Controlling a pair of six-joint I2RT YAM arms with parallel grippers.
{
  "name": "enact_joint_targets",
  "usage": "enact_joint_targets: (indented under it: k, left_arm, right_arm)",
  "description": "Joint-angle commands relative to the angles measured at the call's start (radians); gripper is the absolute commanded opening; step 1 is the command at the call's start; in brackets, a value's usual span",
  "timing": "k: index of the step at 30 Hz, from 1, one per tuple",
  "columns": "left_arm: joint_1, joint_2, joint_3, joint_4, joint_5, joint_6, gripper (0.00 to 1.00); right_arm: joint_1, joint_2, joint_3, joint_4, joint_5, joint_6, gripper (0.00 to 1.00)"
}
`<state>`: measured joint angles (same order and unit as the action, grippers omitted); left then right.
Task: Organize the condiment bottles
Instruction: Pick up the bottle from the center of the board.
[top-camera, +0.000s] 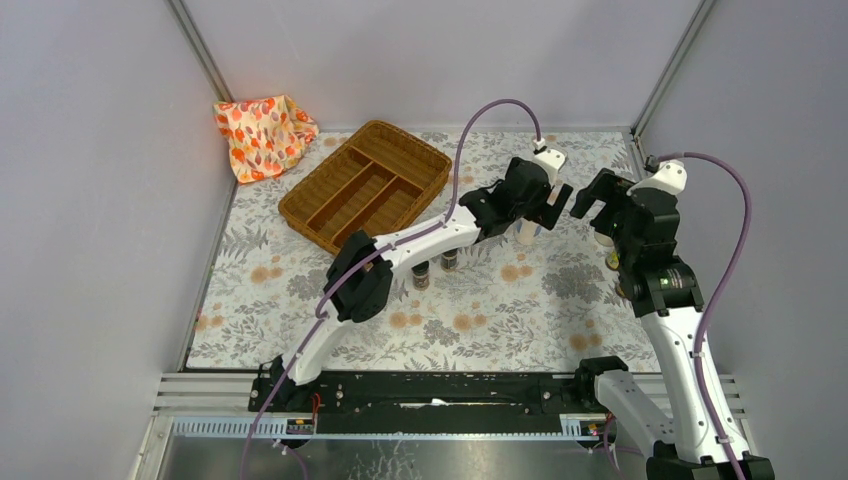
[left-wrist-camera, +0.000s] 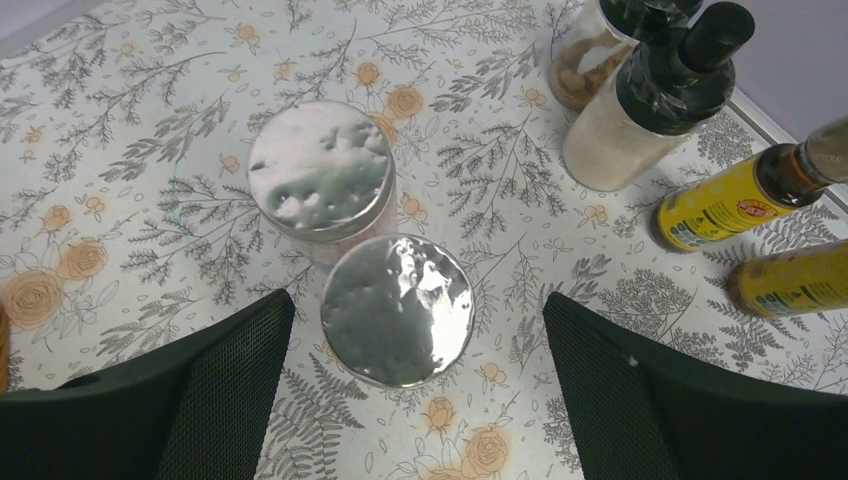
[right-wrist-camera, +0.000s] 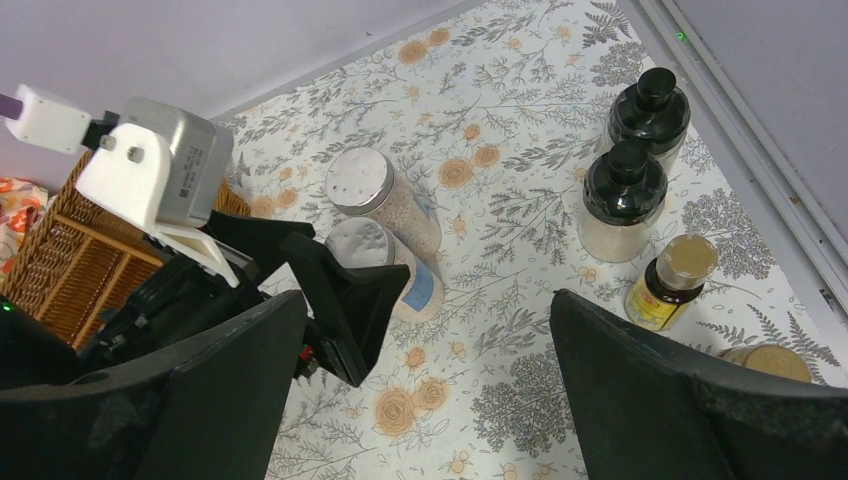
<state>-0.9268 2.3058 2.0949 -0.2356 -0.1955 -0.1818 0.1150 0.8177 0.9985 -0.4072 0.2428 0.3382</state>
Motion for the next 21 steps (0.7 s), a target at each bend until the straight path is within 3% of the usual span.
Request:
enact_joint_targets:
  k: [1,21]
  left_arm:
    - [-0.018,-0.034,-0.021,-0.019,-0.033,-0.022,0.99]
    - [-0.022,-0.012,-0.068,0.066,-0.079,-0.055,0.99]
  right_arm:
    - [-0.002,-0.02,0.0,0.03,0.002,0.009,1.0]
    - [-0.001,-0.041,-0.004,0.016,-0.012,0.0,1.0]
